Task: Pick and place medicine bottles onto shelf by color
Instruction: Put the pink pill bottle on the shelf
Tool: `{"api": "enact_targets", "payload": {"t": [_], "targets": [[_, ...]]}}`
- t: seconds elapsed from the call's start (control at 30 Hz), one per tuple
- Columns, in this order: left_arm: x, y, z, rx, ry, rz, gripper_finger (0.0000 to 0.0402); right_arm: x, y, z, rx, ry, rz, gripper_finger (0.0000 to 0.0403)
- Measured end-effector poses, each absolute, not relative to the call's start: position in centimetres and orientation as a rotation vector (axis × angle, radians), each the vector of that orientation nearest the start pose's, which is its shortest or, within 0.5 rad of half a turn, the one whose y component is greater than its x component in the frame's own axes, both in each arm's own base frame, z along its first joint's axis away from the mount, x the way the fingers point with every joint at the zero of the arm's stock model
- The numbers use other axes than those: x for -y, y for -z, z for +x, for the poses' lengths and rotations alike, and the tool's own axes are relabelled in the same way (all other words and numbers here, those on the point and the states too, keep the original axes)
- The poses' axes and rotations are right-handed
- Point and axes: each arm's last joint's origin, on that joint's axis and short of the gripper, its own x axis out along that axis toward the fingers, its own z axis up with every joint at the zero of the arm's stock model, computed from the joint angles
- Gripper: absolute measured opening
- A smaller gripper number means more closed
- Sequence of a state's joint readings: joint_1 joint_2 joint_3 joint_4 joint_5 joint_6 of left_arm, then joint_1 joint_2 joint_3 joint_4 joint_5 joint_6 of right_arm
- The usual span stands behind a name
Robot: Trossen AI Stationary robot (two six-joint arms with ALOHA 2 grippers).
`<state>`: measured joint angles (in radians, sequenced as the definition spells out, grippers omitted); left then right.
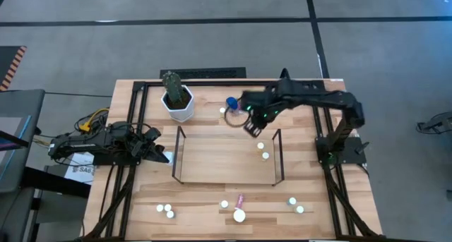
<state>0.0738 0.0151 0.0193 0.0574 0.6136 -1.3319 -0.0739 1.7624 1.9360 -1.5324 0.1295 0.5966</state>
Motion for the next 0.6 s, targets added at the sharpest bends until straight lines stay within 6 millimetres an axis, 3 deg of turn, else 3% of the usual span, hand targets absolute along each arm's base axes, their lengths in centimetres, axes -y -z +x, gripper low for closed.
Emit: {"api": "enact_targets", "payload": {"t": [0.33, 0.6], "targets": [[1.0, -17.4, 9.3, -0.308, 0.495, -1.276, 0.0144, -0.4, -34.0, 35.6, -1.380, 0.465, 0.323, 0.0118], [1.0, -17.4, 9.3, -0.309, 0.494, -1.276, 0.0144, -0.8, -30.4, 37.7, -1.520, 0.425, 0.283, 0.0118]]}}
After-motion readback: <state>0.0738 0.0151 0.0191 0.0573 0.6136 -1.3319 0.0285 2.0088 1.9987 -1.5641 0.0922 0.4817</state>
